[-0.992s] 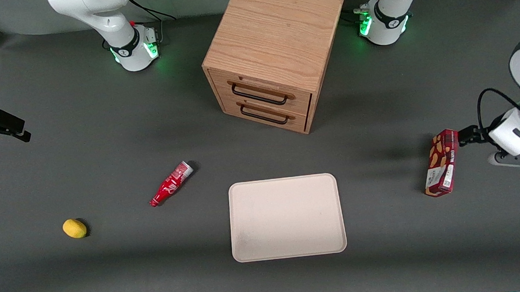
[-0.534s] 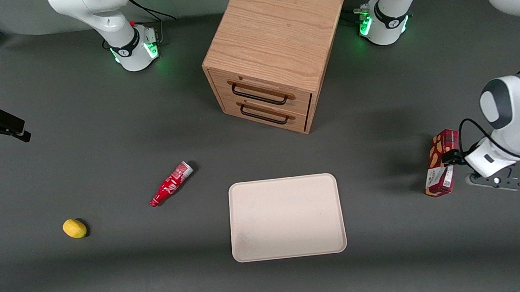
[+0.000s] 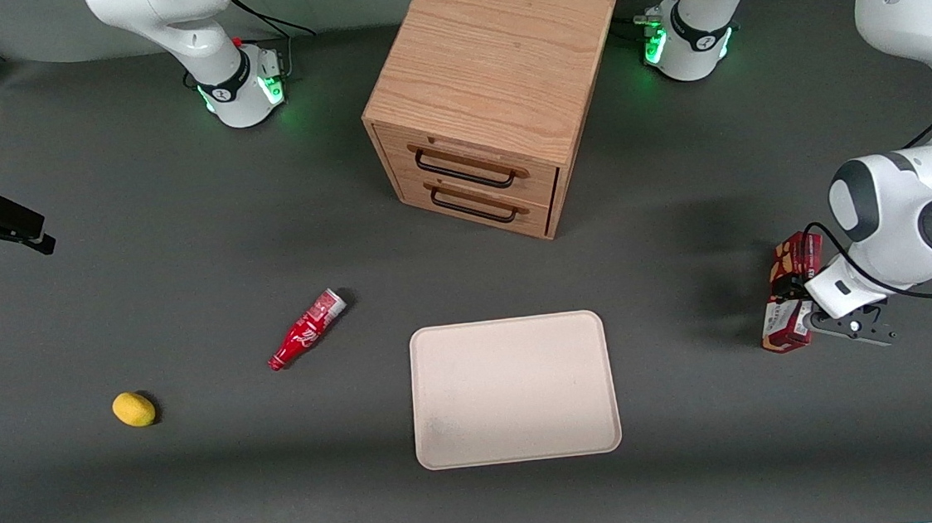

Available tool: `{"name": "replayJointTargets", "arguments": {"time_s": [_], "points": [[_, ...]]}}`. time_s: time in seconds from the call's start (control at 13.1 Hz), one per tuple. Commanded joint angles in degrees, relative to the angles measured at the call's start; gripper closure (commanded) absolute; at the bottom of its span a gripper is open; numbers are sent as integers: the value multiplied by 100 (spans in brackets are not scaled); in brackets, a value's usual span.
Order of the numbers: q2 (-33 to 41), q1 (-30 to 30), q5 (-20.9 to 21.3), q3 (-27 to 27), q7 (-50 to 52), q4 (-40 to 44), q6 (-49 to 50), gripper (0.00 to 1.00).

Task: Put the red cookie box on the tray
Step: 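Close the left gripper on the red cookie box's upper end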

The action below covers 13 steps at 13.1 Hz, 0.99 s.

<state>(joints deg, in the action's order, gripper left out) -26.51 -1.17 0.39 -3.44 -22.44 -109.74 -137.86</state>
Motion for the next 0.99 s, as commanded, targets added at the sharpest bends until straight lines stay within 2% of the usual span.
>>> {"name": "replayJointTargets", "arguments": {"time_s": [0.0,0.08,0.15,0.23,0.38,0.46,0.92], "points": [[40,20,-109,-8,-138,-197,-259,0],[23,20,-109,-8,-138,-206,-302,0],[23,11,-109,1,-138,-206,-303,6],[23,11,-109,1,-138,-214,-303,19],[23,2,-118,10,-129,-267,-390,79],[32,2,-187,10,-138,-328,-451,100],[40,2,-215,10,-155,-373,-514,100]]}}
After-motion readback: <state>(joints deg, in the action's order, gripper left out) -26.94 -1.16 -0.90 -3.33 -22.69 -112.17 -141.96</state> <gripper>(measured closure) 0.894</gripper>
